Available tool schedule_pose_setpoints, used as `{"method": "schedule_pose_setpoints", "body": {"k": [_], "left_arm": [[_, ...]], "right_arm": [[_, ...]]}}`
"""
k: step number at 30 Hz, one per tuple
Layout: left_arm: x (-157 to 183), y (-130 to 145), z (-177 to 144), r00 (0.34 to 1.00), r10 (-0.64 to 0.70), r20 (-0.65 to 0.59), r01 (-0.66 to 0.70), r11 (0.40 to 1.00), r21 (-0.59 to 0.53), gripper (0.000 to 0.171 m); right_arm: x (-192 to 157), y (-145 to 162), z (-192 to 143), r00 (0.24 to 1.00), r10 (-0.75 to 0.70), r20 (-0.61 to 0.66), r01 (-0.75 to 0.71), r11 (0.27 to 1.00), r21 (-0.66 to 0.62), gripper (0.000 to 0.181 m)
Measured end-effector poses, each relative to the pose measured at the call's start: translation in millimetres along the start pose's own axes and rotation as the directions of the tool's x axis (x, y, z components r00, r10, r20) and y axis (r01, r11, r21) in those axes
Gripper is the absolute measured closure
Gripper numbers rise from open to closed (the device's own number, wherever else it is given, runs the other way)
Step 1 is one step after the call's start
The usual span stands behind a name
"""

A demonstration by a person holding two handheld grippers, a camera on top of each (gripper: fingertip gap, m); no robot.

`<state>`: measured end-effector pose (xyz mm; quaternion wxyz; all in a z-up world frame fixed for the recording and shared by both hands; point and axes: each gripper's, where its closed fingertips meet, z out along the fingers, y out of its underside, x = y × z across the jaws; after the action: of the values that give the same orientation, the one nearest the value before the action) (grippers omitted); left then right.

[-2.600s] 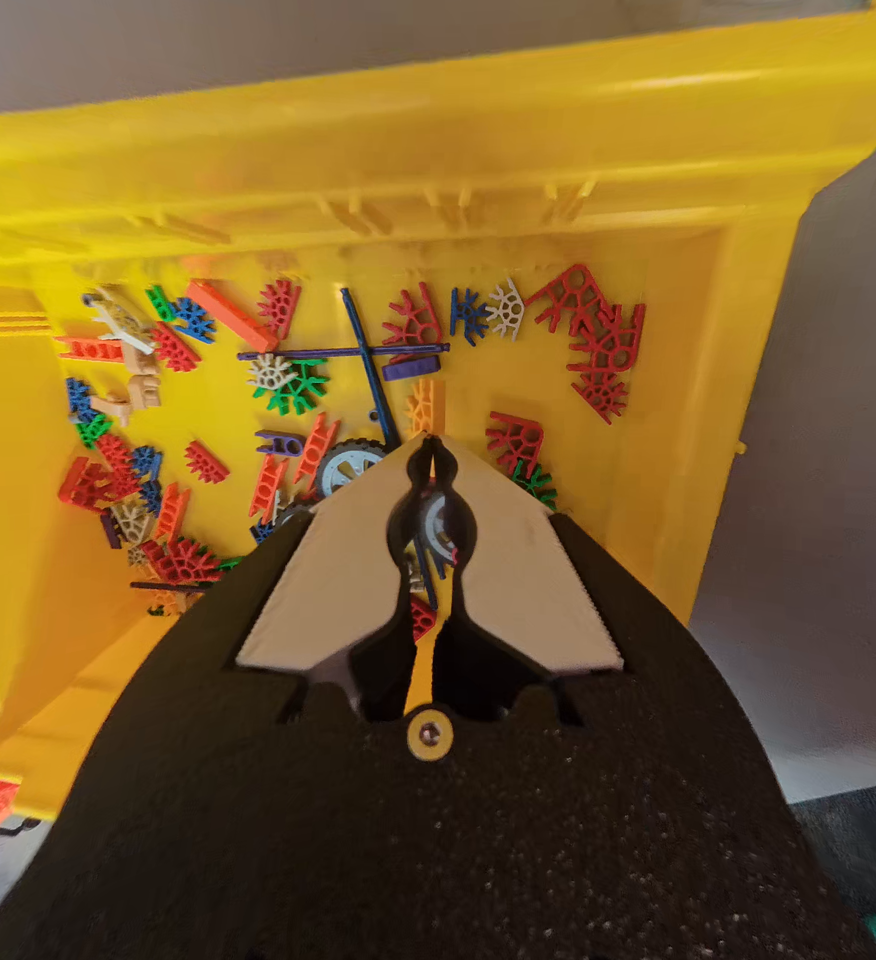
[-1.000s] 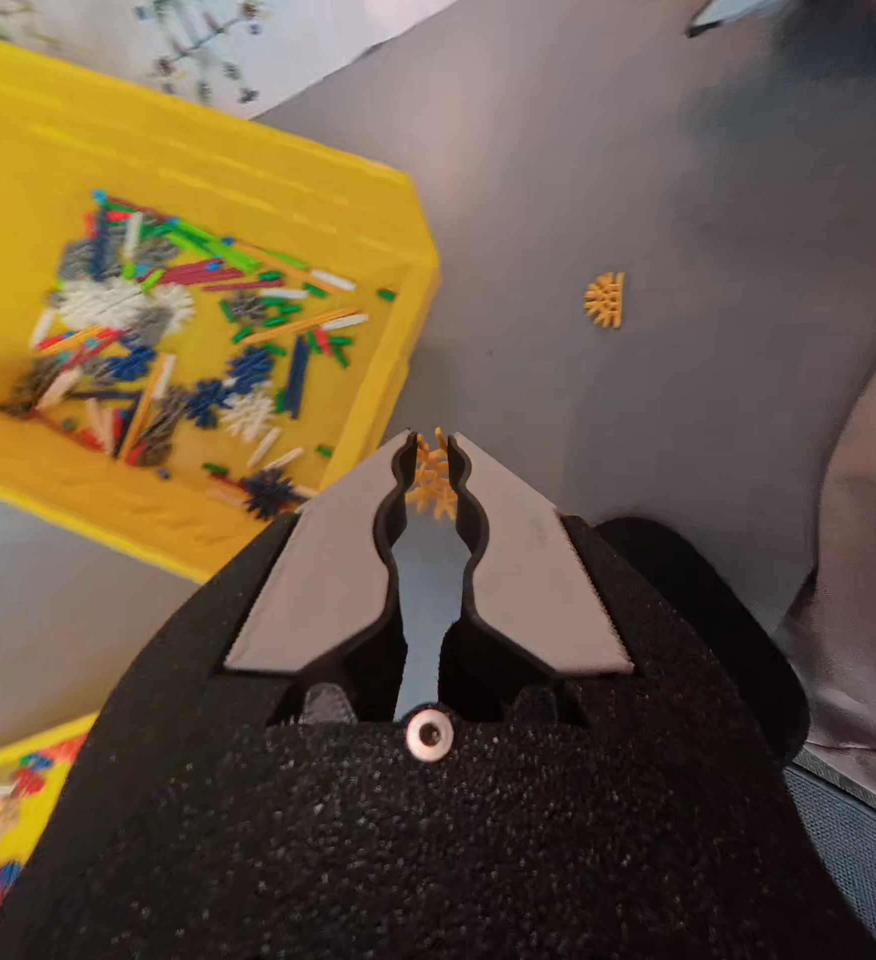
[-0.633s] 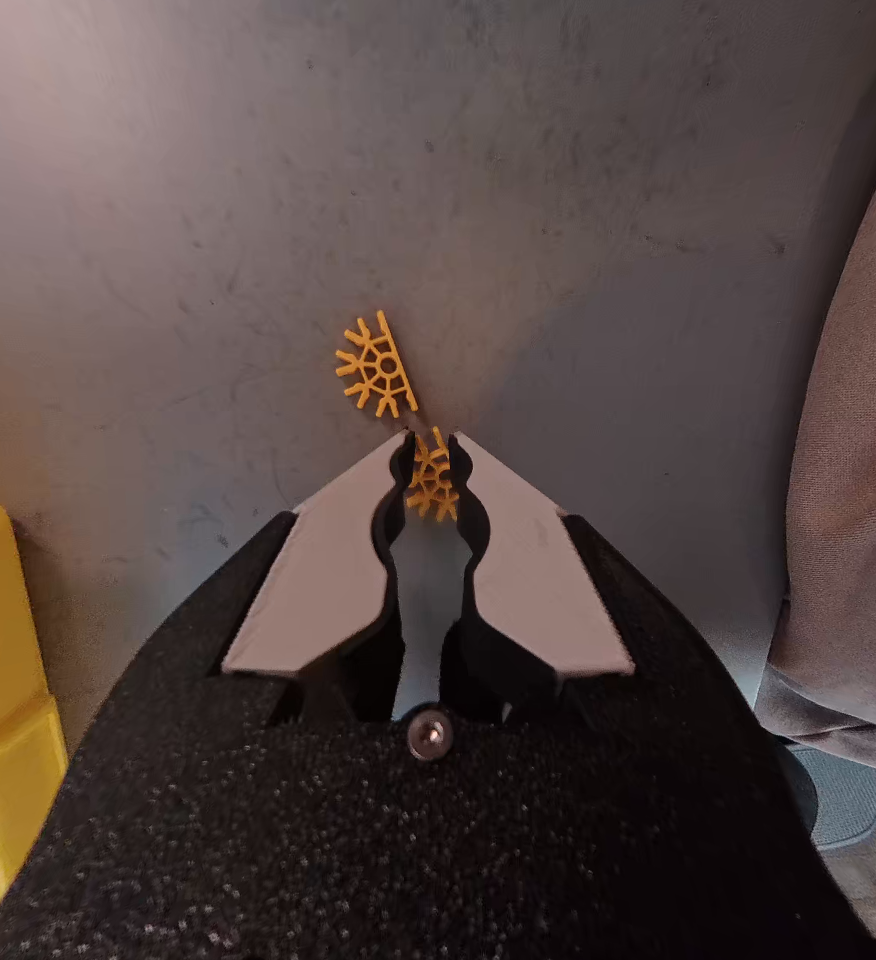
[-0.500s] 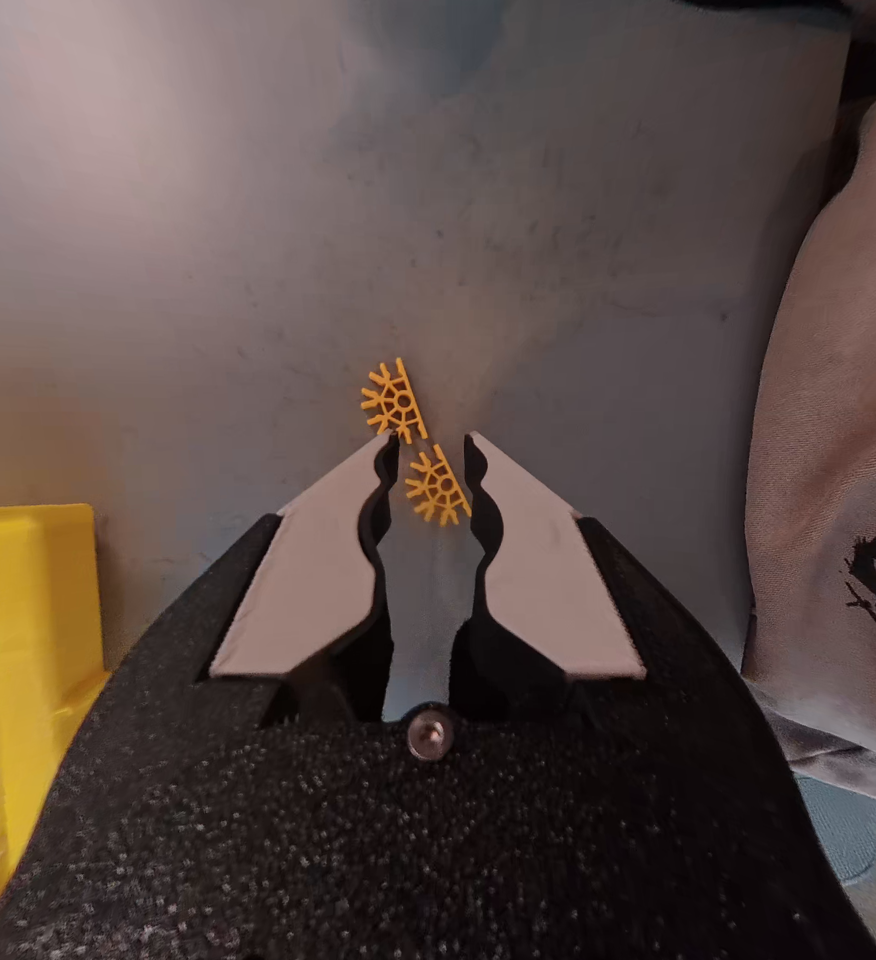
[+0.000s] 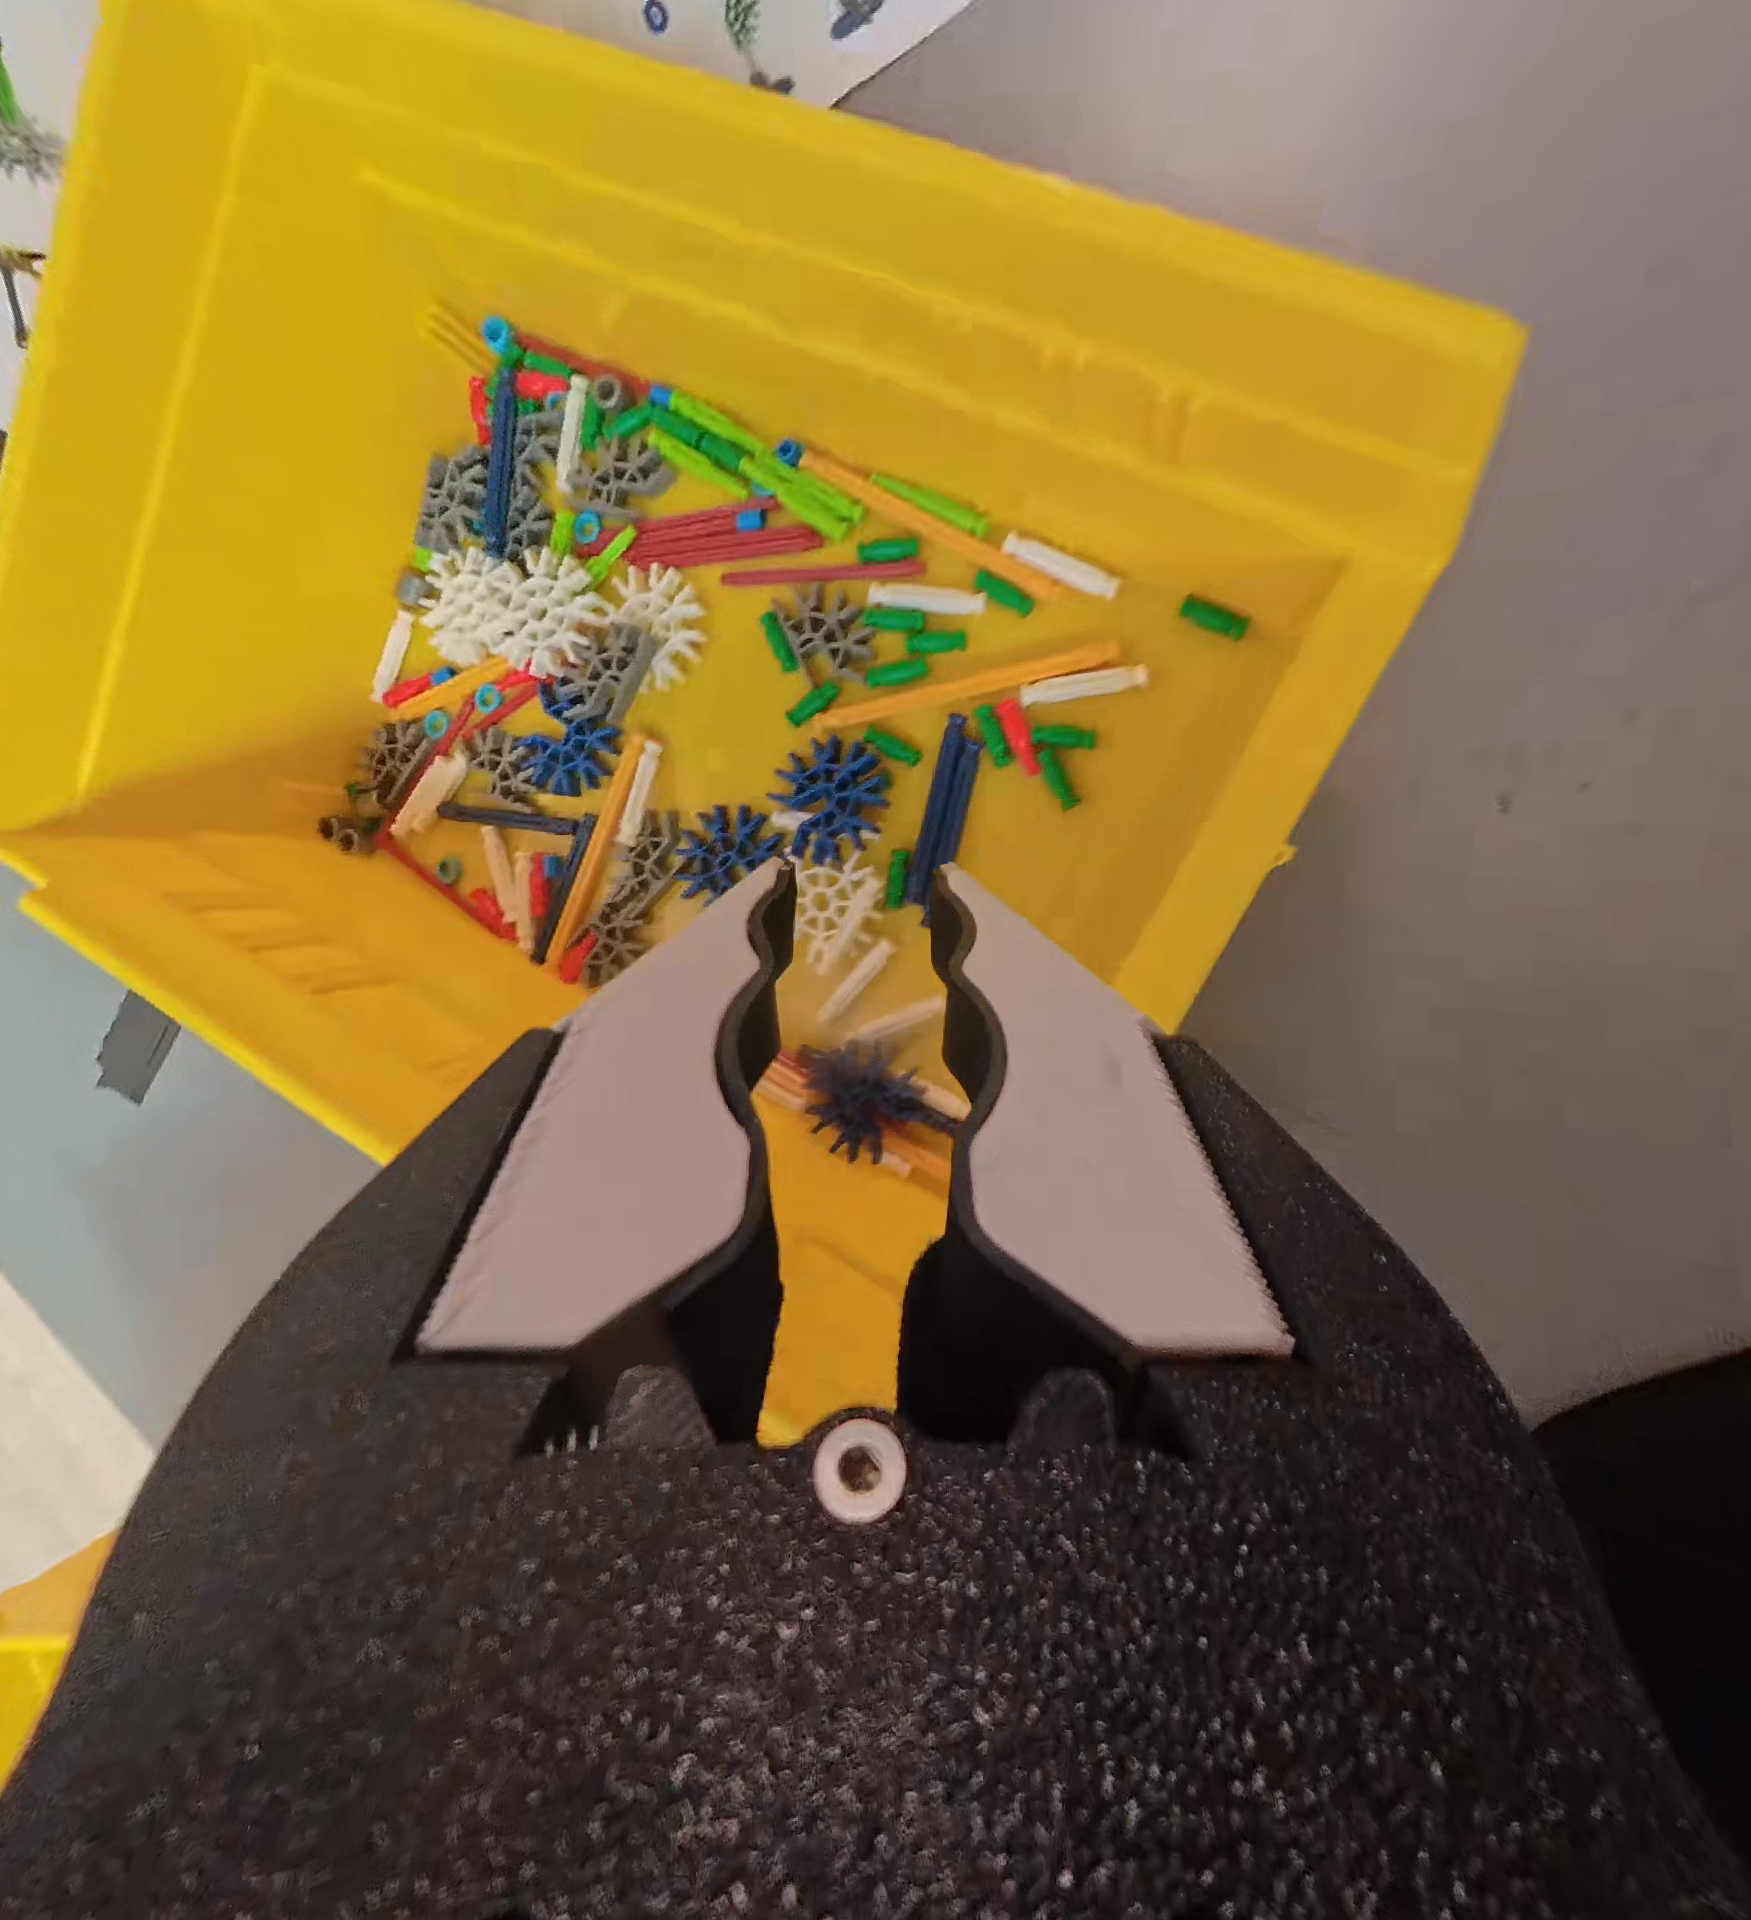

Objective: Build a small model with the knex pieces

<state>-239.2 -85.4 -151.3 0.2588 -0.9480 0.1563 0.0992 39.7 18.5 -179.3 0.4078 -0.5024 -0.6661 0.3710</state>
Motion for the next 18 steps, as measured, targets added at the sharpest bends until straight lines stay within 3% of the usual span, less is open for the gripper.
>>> {"method": "schedule_pose_setpoints", "body": {"k": [6, 9, 13, 15, 18], "left_arm": [[-22.3, 23.3, 34.1, 0.978, 0.185, -0.093, -0.202, 0.952, -0.232, 0.145], [-20.0, 29.2, 56.8, 0.966, 0.195, -0.172, -0.240, 0.923, -0.299, 0.138], [-16.7, 32.1, 79.7, 0.955, 0.175, -0.241, -0.249, 0.912, -0.327, 0.128], [-12.9, 31.3, 85.7, 0.952, 0.148, -0.267, -0.233, 0.919, -0.319, 0.138], [-13.2, 27.8, 85.6, 0.952, 0.161, -0.259, -0.237, 0.924, -0.299, 0.139]], "right_arm": [[-1.8, 0.6, 0.5, 1.000, -0.009, 0.006, 0.009, 1.000, -0.004, 0.125], [-1.3, 0.2, -0.5, 1.000, -0.010, 0.004, 0.010, 1.000, 0.000, 0.126], [-1.1, 0.4, -1.0, 1.000, -0.011, 0.005, 0.011, 1.000, 0.000, 0.127], [-1.7, 0.5, -1.0, 1.000, -0.012, 0.008, 0.012, 1.000, -0.001, 0.128], [-2.3, 1.2, -0.9, 1.000, -0.019, 0.011, 0.019, 1.000, -0.005, 0.129]]}}
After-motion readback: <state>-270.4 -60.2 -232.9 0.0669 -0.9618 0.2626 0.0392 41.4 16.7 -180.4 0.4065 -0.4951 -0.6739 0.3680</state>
